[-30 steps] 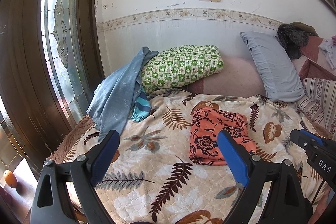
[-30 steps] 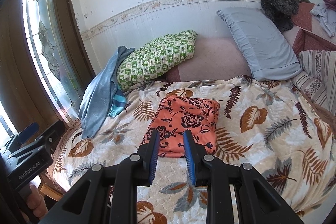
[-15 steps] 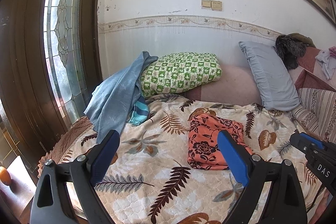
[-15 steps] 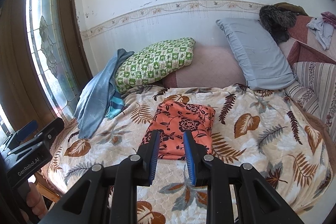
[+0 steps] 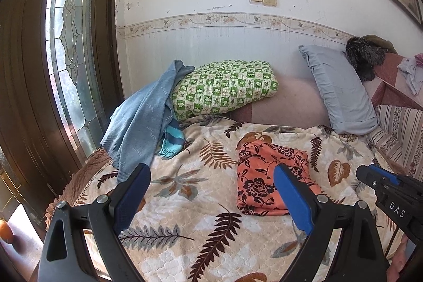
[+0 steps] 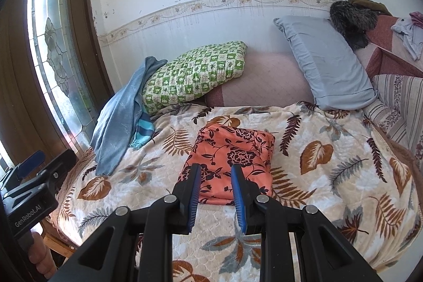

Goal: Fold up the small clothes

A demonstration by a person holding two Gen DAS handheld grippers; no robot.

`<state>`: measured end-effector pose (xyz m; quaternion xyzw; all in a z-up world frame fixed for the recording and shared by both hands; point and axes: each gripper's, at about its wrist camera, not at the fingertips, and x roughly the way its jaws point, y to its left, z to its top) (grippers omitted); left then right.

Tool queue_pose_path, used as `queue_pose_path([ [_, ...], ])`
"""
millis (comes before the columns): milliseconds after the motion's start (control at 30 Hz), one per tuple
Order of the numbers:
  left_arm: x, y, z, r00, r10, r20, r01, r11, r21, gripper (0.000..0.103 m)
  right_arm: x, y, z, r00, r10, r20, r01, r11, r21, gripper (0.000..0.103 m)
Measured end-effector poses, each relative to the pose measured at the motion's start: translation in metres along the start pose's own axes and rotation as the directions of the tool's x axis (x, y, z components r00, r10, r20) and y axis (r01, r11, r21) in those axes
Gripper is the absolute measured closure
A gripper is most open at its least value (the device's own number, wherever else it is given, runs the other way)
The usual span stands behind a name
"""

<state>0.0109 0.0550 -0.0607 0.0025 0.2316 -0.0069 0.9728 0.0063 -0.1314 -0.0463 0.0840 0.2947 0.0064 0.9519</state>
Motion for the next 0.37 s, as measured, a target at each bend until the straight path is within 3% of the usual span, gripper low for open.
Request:
queue_pose_path([
  [367,0.046,0.001,0.015,0.999,-0.024,-0.027,0.023,0.999,-0.027,0.009,0.055,-0.005,0.010,0.998,0.025,-0.052,-0.024,1.000,0.017,0.076],
])
